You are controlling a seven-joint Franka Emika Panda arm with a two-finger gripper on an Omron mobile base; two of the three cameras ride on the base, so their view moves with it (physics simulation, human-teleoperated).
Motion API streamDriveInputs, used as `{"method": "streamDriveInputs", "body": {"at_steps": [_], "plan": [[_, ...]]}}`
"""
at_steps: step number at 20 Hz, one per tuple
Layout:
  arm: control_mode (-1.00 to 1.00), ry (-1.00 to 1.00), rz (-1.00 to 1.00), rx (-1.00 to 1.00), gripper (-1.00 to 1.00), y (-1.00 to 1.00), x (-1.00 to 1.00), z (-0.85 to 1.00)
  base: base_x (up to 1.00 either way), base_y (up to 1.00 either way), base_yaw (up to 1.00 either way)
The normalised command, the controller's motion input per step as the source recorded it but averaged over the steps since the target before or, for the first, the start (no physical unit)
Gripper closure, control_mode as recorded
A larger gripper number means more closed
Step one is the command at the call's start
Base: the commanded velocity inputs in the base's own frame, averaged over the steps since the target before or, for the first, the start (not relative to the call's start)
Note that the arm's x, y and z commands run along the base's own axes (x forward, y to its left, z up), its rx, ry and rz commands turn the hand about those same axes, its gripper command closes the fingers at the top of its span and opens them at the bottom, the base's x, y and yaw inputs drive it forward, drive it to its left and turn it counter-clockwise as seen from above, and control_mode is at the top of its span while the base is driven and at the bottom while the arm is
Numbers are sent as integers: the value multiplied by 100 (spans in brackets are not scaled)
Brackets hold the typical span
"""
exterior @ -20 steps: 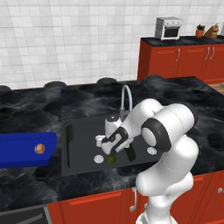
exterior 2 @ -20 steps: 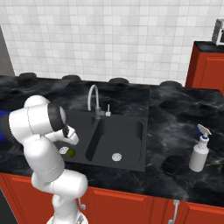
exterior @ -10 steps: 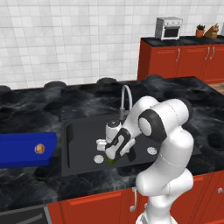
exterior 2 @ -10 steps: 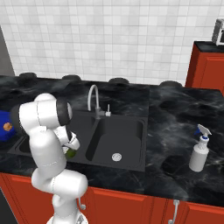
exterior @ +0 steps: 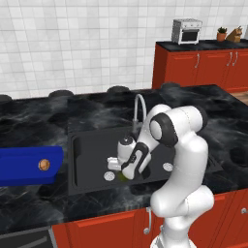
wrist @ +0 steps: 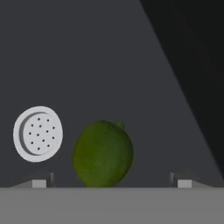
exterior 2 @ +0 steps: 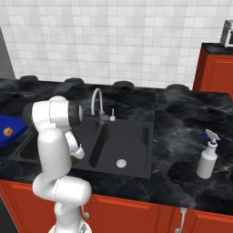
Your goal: Pick up all produce items and place them in the sink. Turn on the sink faucet to wash them. Then turn the sink off and put them in the tray.
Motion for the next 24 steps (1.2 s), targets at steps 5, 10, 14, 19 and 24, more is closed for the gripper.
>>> {"method": "streamDriveInputs", "body": {"at_steps": [5,10,14,19,24], "plan": [[-100,0,0,1,-100,0,1,-24,0,0,0],[-100,0,0,0,-100,0,1,-22,0,0,0],[-100,0,-1,0,-100,0,4,-22,0,0,0],[-100,0,0,0,-100,0,5,-21,0,0,0],[-100,0,0,0,-100,0,0,-19,0,0,0]]}}
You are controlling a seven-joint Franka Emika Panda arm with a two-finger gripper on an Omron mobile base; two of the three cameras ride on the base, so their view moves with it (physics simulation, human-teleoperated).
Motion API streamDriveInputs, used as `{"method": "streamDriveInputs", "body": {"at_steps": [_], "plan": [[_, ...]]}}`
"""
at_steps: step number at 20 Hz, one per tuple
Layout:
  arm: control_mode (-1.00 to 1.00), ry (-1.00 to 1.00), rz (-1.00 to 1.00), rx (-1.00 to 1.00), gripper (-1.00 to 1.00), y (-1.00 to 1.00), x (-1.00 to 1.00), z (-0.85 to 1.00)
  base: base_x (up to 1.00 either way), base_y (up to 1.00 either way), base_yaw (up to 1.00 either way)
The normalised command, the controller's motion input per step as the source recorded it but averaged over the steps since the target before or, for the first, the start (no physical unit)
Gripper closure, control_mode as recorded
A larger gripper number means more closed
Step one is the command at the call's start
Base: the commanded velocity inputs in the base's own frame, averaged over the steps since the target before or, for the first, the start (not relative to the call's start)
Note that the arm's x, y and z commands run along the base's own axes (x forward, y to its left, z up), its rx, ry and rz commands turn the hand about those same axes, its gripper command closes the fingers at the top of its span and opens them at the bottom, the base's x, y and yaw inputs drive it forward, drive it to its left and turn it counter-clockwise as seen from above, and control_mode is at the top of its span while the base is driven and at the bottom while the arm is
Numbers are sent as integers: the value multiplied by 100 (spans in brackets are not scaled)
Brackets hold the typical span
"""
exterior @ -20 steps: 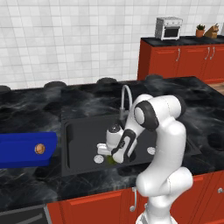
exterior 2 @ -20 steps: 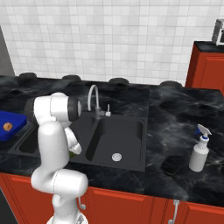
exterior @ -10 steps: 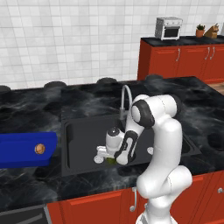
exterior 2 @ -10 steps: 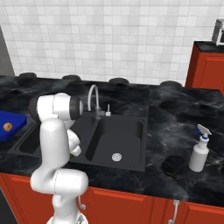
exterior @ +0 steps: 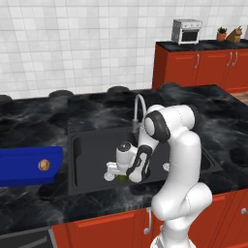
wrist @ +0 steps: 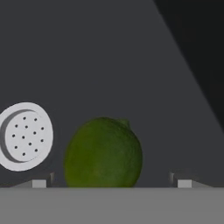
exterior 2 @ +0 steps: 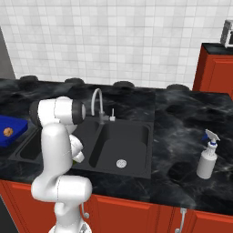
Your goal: Pick up all produce items and place them in the sink. Turn on the sink faucet to wash them. Then turn the sink off and put them in the tray.
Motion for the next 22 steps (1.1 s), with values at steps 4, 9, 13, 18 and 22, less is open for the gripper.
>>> {"method": "streamDriveInputs", "body": {"at_steps": [4,9,13,18,22], "plan": [[-100,-3,0,1,-100,0,0,-18,0,0,0],[-100,-5,0,3,-100,0,1,-22,0,0,0],[-100,-4,0,4,-100,0,2,-24,0,0,0],[-100,-4,0,4,-100,0,1,-24,0,0,0],[-100,-3,0,4,-100,-2,0,-27,0,0,0]]}}
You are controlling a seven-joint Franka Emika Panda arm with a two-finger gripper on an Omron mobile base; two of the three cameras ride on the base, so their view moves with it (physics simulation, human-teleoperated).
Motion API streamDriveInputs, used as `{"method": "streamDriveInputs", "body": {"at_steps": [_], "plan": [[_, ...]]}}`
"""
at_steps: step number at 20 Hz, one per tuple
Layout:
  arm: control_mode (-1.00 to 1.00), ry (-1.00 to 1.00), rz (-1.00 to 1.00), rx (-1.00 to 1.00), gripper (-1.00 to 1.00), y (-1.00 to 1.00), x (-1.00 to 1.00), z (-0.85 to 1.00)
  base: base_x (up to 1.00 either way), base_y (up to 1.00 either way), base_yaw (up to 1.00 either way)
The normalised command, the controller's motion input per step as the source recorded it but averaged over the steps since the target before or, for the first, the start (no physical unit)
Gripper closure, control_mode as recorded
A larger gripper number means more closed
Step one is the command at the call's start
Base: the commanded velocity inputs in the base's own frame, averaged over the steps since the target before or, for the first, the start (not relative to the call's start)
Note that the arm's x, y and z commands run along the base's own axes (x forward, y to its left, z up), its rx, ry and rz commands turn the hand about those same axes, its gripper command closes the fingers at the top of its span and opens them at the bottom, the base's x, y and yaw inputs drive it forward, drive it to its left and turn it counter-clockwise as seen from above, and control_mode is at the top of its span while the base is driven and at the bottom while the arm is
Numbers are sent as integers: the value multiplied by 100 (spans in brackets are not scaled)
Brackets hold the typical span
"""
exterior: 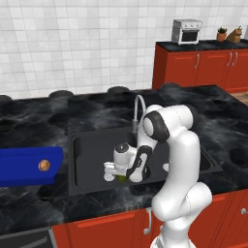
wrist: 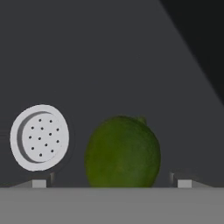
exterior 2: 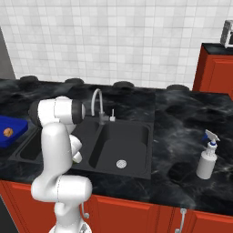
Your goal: Pick up all produce items and place them in the sink. Turn on the sink faucet to wash them. Then turn the sink off and put them in the tray.
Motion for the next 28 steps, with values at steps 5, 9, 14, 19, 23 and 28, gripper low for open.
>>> {"method": "streamDriveInputs", "body": {"at_steps": [5,9,14,19,23,28], "plan": [[-100,-1,0,4,-100,-3,5,-32,0,0,0],[-100,0,0,1,-100,-17,14,-40,0,0,0],[-100,0,2,0,-100,-23,11,-45,0,0,0],[-100,-1,4,0,-100,-22,15,-46,0,0,0],[-100,-2,6,1,-100,-16,20,-49,0,0,0],[-100,-2,7,4,-100,-5,23,-54,0,0,0]]}}
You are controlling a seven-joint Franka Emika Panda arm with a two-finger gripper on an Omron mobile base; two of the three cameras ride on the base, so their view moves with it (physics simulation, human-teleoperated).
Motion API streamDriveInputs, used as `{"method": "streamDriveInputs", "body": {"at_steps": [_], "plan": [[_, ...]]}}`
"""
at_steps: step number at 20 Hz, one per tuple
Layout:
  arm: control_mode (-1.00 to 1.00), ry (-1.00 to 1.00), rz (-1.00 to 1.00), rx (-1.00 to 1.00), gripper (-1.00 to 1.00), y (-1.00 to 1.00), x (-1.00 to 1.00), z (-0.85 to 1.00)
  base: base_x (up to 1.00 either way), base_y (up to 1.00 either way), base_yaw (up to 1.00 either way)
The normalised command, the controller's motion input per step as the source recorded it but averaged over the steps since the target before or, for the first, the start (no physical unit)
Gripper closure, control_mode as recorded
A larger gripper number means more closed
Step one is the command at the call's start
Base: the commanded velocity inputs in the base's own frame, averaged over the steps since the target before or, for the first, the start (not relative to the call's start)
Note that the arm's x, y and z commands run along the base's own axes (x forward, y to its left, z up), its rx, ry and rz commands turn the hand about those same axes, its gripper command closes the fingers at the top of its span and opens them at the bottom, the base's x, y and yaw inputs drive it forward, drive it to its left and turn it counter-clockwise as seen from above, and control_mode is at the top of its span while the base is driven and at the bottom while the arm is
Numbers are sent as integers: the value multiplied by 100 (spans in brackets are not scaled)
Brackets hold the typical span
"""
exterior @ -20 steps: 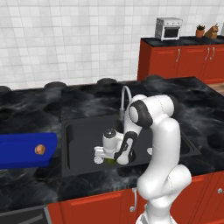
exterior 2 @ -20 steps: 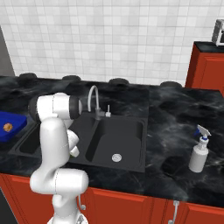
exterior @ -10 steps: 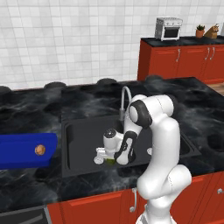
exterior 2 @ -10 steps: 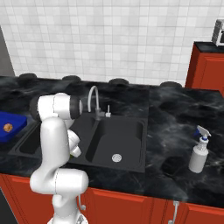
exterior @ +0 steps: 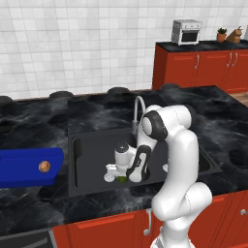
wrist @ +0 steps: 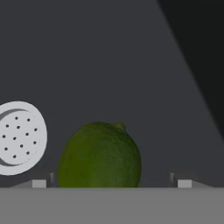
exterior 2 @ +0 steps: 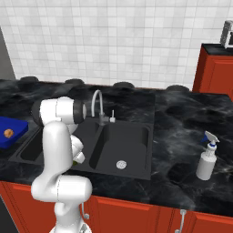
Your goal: Pick up all produce items and place them in the sink. Turn on the sink faucet to wash them. Then turn the sink off and put them in the tray.
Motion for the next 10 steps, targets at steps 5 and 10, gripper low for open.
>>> {"method": "streamDriveInputs", "body": {"at_steps": [5,10], "plan": [[-100,-3,8,5,-100,-3,22,-57,0,0,0],[-100,-4,8,5,-100,-3,21,-59,0,0,0]]}}
